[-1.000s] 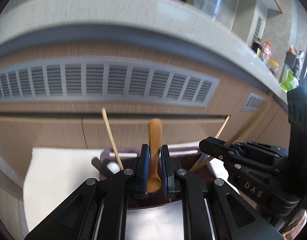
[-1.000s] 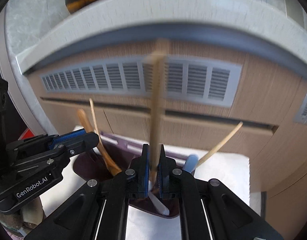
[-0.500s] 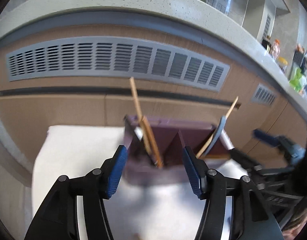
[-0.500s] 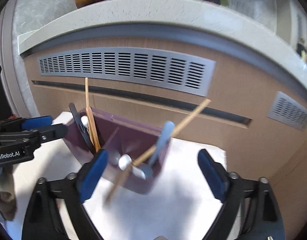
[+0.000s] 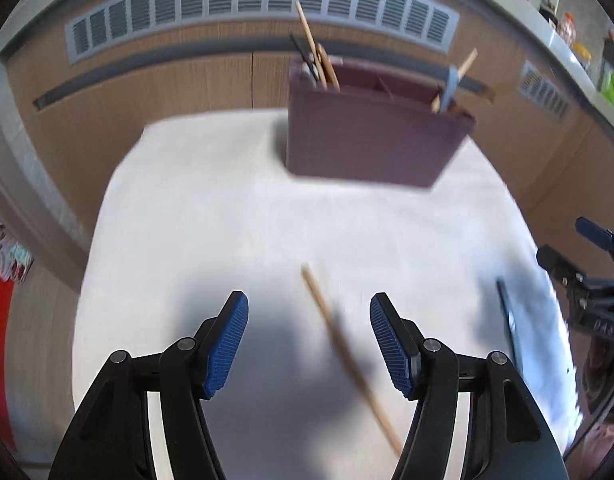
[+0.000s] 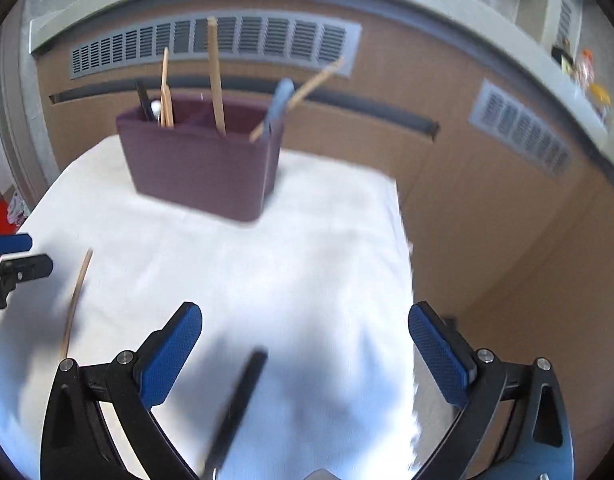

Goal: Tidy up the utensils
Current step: 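Grasp the dark spoon with the right gripper while the left gripper grasps the last chopstick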

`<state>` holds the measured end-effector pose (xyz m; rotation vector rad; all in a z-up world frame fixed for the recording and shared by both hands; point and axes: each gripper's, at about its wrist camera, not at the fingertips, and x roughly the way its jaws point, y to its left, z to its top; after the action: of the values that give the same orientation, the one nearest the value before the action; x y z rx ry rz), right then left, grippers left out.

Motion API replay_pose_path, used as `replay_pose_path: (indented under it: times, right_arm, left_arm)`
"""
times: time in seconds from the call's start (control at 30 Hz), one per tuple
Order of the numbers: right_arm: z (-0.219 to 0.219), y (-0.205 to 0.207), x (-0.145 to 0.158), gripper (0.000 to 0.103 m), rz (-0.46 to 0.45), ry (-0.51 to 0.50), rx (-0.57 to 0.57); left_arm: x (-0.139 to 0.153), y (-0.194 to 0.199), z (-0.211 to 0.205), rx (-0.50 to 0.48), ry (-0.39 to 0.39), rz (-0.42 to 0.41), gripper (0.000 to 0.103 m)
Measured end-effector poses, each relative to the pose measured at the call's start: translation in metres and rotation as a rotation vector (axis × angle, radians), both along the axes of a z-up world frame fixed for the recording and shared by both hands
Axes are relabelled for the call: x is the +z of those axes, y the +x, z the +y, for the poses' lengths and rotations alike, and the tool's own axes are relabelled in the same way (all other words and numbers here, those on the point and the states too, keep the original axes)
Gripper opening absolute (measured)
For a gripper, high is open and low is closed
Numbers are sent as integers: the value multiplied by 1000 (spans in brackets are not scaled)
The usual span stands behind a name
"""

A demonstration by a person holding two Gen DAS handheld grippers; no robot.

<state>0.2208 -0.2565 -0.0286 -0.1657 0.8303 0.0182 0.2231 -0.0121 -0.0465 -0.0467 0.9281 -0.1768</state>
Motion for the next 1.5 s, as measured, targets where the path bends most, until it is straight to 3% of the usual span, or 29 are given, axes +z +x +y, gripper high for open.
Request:
replay_pose_path:
  times: [0.2, 0.27, 0.33, 0.5, 0.6, 0.93, 1.2, 1.27, 1.33, 1.4, 1.5]
  right_arm:
    - [-7, -31, -25, 98, 94, 101, 1]
    - [-2, -35, -31, 86, 125, 128, 12]
    - [5, -37, -40, 67, 162, 144, 30]
    - [23, -34, -59, 42, 237, 142, 45]
    - [32, -41, -58, 15, 219, 119, 82]
    - [45, -55, -53, 13, 197, 88, 149]
    - [39, -55, -53, 17, 175, 53, 140]
    - [37, -56, -53, 19, 173, 57, 138]
    - [35, -55, -54, 20, 172, 67, 130]
    - [33, -55, -53, 22, 173, 71, 121]
    - [31, -57, -53, 26, 175, 69, 117]
  left_arm:
    - [-15, -34, -15, -18, -19, 40, 68]
    - [-17, -41, -21, -16, -13, 41, 68]
    - [-18, -48, -24, -11, 3, 37, 68]
    - [-19, -52, -29, -7, 35, 35, 69]
    - [-20, -52, -29, -4, 36, 40, 69]
    - [-36, -43, -39, -20, 69, 84, 69]
    - [-47, -52, -33, -35, 220, 77, 70]
    - [-45, -50, -22, -39, 169, 88, 70]
    - [-43, -43, -14, -78, 22, 132, 69]
    - [-43, -35, -15, -83, -10, 142, 56]
    - [-42, -17, -22, -96, -7, 155, 46]
